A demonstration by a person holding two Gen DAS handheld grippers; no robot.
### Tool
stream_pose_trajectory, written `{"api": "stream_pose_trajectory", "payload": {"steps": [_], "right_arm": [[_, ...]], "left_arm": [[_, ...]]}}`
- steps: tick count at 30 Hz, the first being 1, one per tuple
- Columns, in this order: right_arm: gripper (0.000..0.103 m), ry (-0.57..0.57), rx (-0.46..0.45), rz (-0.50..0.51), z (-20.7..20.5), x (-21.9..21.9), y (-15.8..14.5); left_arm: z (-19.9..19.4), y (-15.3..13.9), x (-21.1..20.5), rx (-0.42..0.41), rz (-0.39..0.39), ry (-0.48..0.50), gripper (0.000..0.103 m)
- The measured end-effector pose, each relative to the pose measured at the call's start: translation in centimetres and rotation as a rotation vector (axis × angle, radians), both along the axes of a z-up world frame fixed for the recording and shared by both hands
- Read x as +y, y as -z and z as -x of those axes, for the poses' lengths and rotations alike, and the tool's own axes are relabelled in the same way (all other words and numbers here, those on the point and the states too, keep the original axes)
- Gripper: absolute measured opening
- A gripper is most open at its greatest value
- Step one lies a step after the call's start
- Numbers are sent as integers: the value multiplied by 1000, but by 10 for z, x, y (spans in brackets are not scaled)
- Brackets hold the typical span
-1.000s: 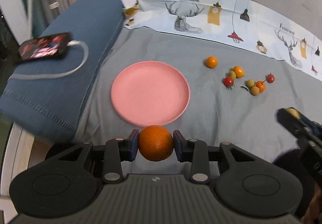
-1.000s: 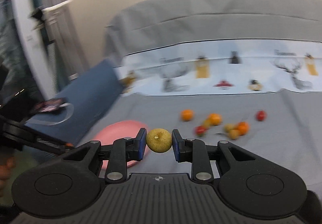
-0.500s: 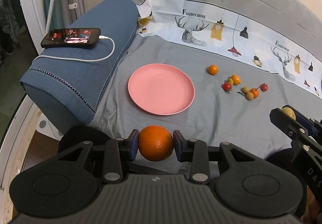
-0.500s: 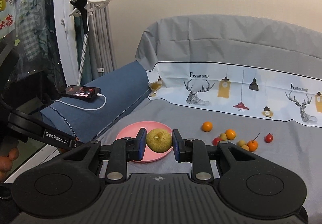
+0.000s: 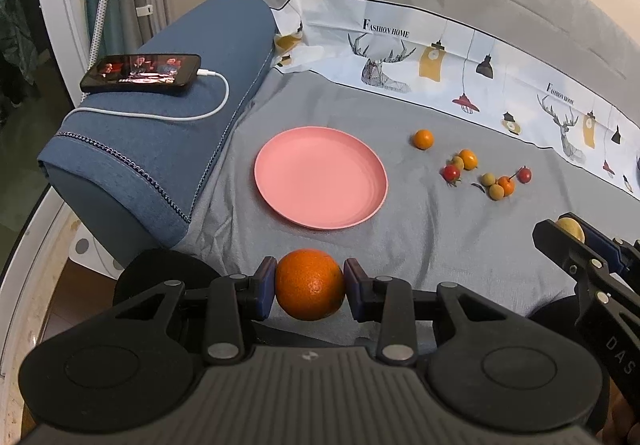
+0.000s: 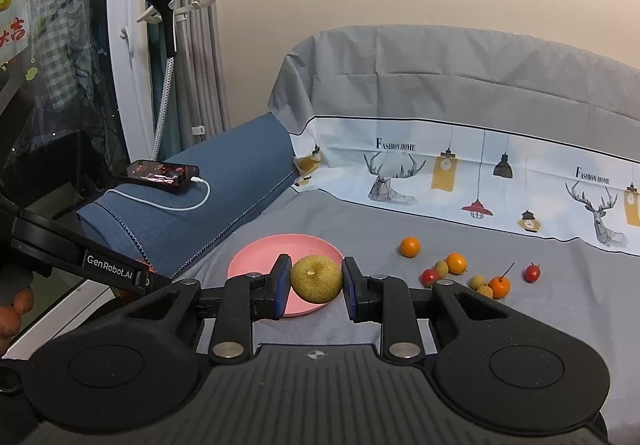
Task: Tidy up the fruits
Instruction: 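Carry the orange and yellow fruit over the pink plate with both grippers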
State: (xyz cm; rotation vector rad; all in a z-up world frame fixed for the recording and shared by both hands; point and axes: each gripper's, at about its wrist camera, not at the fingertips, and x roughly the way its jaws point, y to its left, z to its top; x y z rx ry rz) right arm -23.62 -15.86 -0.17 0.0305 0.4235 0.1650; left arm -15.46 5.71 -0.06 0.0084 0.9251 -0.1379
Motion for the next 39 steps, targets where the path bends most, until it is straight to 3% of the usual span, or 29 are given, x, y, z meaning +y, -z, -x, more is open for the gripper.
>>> {"api": "stream_pose_trajectory", "payload": {"steps": [25, 39], "right_arm": [[28, -12, 111, 32, -32, 13, 18], [28, -24, 172, 30, -95, 22, 34]], "left_arm": [[-31, 23, 11, 66, 18, -17, 40], [-87, 36, 15, 91, -6, -61, 40]]}}
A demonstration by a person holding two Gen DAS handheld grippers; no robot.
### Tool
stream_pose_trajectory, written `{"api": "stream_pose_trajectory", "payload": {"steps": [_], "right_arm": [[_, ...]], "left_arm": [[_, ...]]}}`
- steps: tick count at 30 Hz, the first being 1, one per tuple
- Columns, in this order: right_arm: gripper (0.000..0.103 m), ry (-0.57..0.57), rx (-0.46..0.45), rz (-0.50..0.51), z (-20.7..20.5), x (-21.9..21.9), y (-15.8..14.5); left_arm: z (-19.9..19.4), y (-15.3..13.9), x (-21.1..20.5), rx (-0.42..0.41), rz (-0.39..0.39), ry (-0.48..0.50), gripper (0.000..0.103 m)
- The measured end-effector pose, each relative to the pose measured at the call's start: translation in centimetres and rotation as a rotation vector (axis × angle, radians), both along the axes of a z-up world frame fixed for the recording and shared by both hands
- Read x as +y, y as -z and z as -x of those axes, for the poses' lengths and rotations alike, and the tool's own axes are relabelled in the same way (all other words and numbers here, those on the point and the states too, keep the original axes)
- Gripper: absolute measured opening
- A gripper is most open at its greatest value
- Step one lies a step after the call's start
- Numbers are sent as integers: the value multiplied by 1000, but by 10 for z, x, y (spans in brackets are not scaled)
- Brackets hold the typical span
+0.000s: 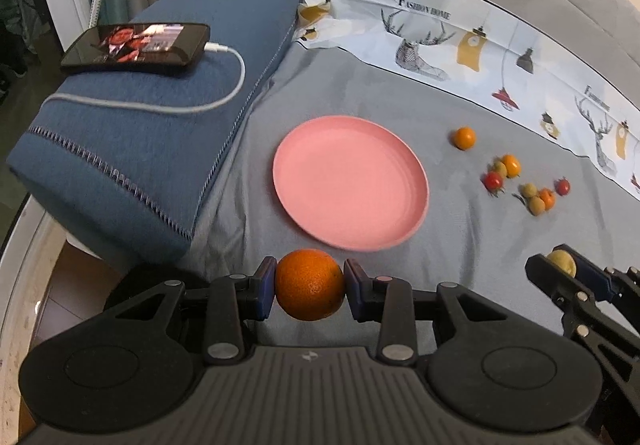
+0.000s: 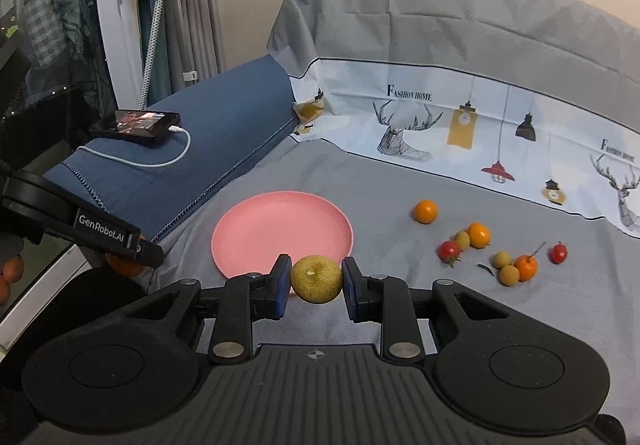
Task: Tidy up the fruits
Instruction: 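Carry the orange and yellow fruit over the pink plate with both grippers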
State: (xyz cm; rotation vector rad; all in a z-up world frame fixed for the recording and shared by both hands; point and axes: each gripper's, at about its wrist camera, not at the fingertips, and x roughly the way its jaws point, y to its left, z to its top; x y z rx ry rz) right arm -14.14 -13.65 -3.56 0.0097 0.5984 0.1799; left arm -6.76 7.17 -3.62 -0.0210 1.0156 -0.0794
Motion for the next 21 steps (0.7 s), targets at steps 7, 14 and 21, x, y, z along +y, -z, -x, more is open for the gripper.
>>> {"api": "stream_pose_trajectory", "payload": {"steps": [7, 14, 21], "right_arm": [[28, -9, 34, -22, -55, 14, 19], [28, 7, 69, -30, -102, 16, 41], [28, -20, 125, 12, -138, 24, 74]], "left_arm": [[-48, 14, -16, -6, -41, -8, 40], [-95, 39, -21, 36, -60, -13, 40], [-134, 70, -30, 35, -80, 14, 40]]}}
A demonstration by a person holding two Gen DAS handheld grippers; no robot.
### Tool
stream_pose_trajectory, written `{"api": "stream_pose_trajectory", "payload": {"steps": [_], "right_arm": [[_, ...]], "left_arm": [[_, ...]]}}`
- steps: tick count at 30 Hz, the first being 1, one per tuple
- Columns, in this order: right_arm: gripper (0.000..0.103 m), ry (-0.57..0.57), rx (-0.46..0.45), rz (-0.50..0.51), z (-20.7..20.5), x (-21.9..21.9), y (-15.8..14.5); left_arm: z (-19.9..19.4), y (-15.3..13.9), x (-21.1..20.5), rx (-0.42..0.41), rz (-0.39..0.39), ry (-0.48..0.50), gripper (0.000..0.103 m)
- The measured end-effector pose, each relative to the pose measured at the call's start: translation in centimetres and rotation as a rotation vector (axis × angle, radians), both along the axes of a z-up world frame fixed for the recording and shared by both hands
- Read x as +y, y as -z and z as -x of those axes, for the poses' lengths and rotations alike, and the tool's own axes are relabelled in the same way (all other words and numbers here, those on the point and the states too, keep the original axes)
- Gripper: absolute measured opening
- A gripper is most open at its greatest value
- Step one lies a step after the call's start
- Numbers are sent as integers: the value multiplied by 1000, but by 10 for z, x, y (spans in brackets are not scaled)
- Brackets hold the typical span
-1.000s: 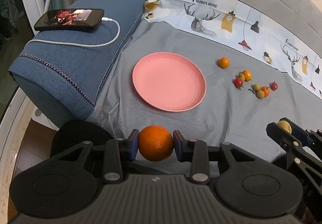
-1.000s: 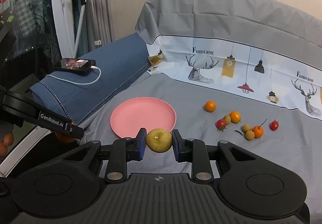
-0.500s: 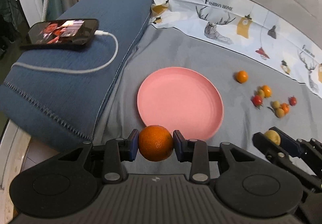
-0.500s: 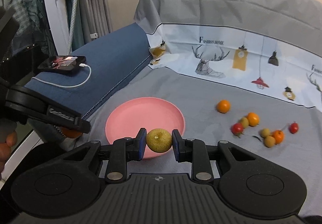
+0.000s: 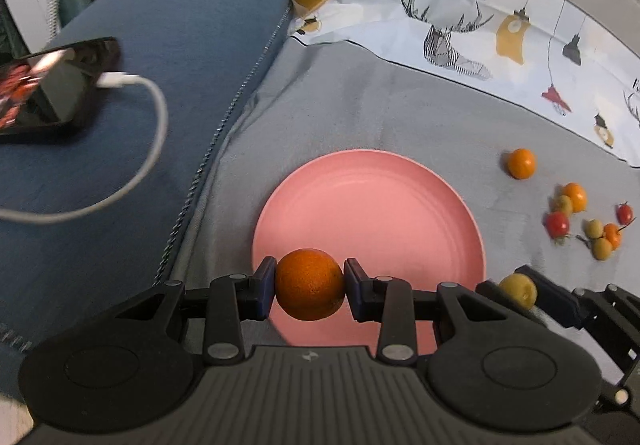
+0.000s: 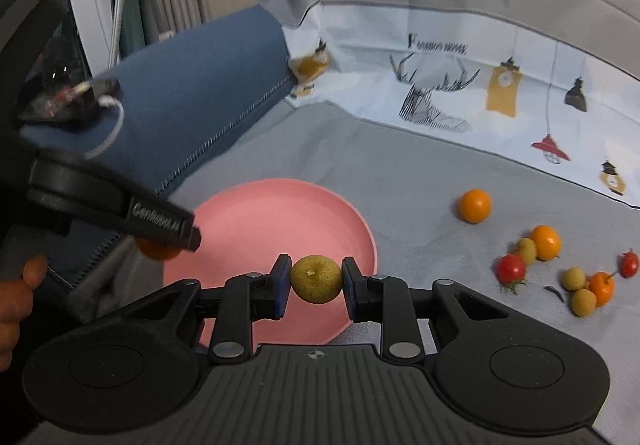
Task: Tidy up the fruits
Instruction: 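Carry the orange and yellow fruit over the pink plate with both grippers, then open both grippers to drop the orange and yellow fruit onto the plate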
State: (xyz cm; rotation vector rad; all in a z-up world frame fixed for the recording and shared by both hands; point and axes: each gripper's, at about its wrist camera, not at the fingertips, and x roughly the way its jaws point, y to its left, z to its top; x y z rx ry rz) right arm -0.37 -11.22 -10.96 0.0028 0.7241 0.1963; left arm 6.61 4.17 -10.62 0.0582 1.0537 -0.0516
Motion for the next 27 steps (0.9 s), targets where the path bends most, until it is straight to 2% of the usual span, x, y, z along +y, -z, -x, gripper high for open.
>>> {"api": "stream_pose_trajectory", "payload": {"steps": [6, 10, 12, 13, 14, 16, 18, 23, 27], "right_arm": [[28, -12, 30, 15, -22, 7, 20], [28, -26, 27, 33, -31, 10, 26], [29, -40, 30, 31, -36, 10, 28], [29, -47, 26, 27, -37, 9, 27], [32, -51, 16, 29, -38, 9, 25], [68, -59, -17, 41, -34, 8, 19], [79, -71, -49, 59, -26, 7, 11], [88, -95, -7, 62, 14, 2, -3], [92, -71, 32, 39, 57, 1, -16]], "left_arm": [[-24, 27, -3, 42, -19, 3, 40], [-35, 36, -6, 47, 5, 31, 42], [-36, 35, -8, 21, 1, 46, 59], [-37, 33, -9, 6, -4, 51, 86], [-36, 30, -9, -11, -11, 49, 103], [-28, 20, -9, -80, -16, 46, 103], [-21, 13, -10, -88, -28, 77, 103], [21, -3, -5, -107, -86, 103, 103], [67, -20, 9, -89, -36, 64, 103]]}}
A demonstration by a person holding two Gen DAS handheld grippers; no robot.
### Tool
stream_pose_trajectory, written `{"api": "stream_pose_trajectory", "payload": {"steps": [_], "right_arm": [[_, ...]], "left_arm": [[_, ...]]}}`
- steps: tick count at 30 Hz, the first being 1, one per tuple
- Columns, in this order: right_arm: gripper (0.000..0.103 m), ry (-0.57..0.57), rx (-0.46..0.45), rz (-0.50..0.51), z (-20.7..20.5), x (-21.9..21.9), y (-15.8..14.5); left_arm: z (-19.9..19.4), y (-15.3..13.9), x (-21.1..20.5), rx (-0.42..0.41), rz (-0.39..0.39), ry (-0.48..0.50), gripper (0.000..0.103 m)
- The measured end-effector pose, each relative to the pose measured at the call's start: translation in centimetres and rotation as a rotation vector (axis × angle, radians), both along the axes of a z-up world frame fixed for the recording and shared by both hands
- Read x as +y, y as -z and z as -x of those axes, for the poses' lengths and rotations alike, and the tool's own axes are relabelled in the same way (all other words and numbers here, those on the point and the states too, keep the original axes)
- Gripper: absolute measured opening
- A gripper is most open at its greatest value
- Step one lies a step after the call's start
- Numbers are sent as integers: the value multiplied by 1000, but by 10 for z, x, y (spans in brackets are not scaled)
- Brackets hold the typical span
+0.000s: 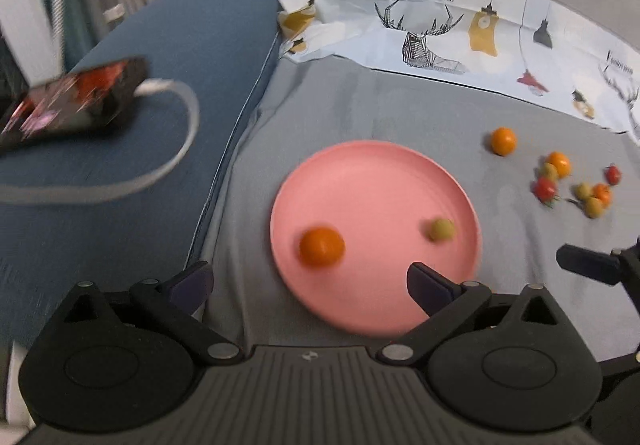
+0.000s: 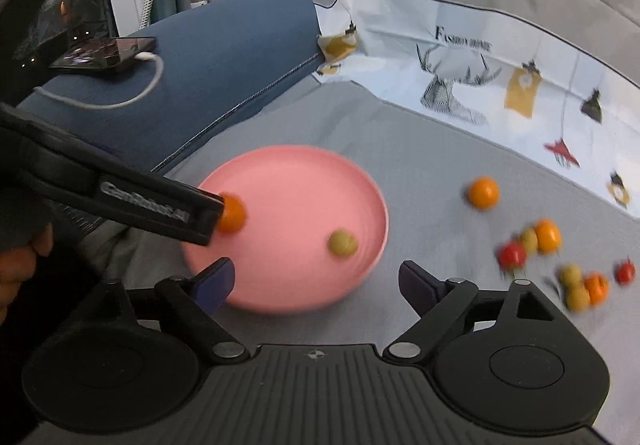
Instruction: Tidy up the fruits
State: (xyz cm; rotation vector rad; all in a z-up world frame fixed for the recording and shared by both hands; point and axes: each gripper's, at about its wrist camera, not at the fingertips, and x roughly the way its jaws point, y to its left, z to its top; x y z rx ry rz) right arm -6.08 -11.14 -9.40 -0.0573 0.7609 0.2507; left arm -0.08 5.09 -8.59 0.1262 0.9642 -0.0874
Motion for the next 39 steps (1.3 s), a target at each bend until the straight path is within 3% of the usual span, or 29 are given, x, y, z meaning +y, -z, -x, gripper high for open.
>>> {"api": "stream_pose_trajectory", "payload": {"steps": [3, 13, 17, 22, 39], "right_arm": [[95, 9, -16, -12, 27, 0, -15], [99, 52, -198, 5, 99, -4, -63], [100, 63, -231, 1, 120, -9, -73], [101, 87, -274, -13, 136, -12, -81], [101, 81, -318, -33, 157, -13, -91]], "left_arm": [[32, -12, 9, 4, 7, -3, 103], [109, -51, 11, -126, -26, -65, 103], [124, -60, 11, -135, 4, -62, 103], [143, -72, 2, -187, -20, -40, 103], [167, -85, 5, -240, -39, -51, 103]]}}
